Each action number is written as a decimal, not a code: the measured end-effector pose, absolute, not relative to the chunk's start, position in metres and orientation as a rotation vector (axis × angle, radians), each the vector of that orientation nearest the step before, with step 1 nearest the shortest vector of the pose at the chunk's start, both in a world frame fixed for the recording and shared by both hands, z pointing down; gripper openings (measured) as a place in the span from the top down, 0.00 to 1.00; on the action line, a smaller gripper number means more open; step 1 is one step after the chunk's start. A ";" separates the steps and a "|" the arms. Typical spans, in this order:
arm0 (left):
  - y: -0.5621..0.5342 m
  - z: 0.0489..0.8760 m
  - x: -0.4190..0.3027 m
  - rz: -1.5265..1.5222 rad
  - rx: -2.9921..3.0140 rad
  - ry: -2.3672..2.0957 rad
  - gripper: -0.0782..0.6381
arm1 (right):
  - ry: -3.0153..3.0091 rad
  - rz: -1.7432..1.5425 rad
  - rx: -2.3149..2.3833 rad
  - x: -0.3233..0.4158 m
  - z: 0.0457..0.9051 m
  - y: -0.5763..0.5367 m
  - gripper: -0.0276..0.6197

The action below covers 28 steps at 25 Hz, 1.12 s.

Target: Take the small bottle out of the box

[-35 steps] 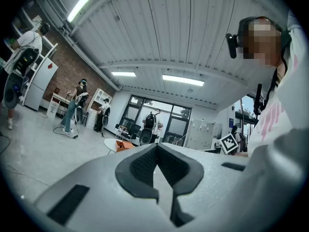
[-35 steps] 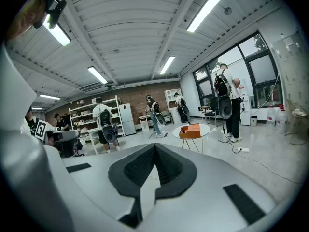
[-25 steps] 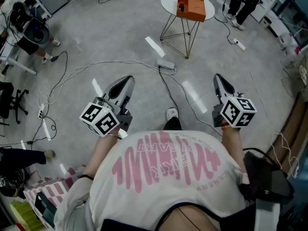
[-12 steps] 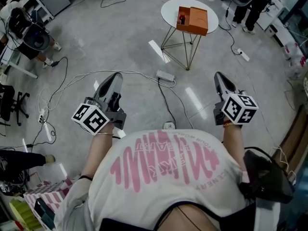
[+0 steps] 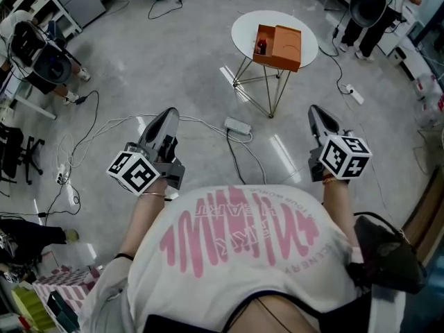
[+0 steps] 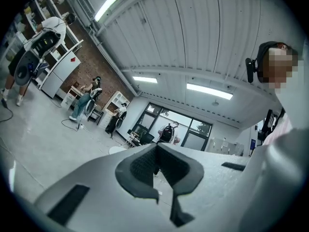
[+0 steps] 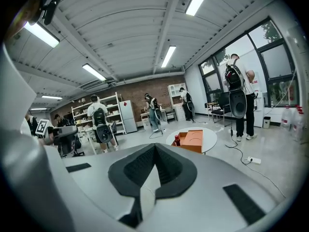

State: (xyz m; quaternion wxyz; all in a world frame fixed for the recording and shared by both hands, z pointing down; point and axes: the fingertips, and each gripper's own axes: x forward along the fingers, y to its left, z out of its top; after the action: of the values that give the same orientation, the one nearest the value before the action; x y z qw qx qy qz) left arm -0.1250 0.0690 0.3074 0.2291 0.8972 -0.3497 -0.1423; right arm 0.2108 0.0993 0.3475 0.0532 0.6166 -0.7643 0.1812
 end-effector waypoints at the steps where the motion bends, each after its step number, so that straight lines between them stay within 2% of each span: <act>1: 0.061 0.306 -0.119 -0.394 2.472 -0.968 0.88 | -2.324 0.552 1.867 0.217 0.349 0.091 0.95; 12: 0.032 0.308 -0.092 -0.427 2.467 -1.005 0.88 | -2.347 0.516 1.817 0.242 0.348 0.053 0.95; 28: 0.039 0.333 -0.090 -0.382 2.446 -1.017 0.88 | -2.302 0.604 1.799 0.244 0.386 0.068 0.95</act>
State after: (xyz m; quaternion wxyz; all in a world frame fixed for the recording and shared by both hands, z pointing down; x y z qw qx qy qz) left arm -0.0897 0.0390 0.3334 0.2307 0.8893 -0.3696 -0.1388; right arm 0.2437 0.0684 0.3865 0.0788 0.6012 -0.7691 0.2020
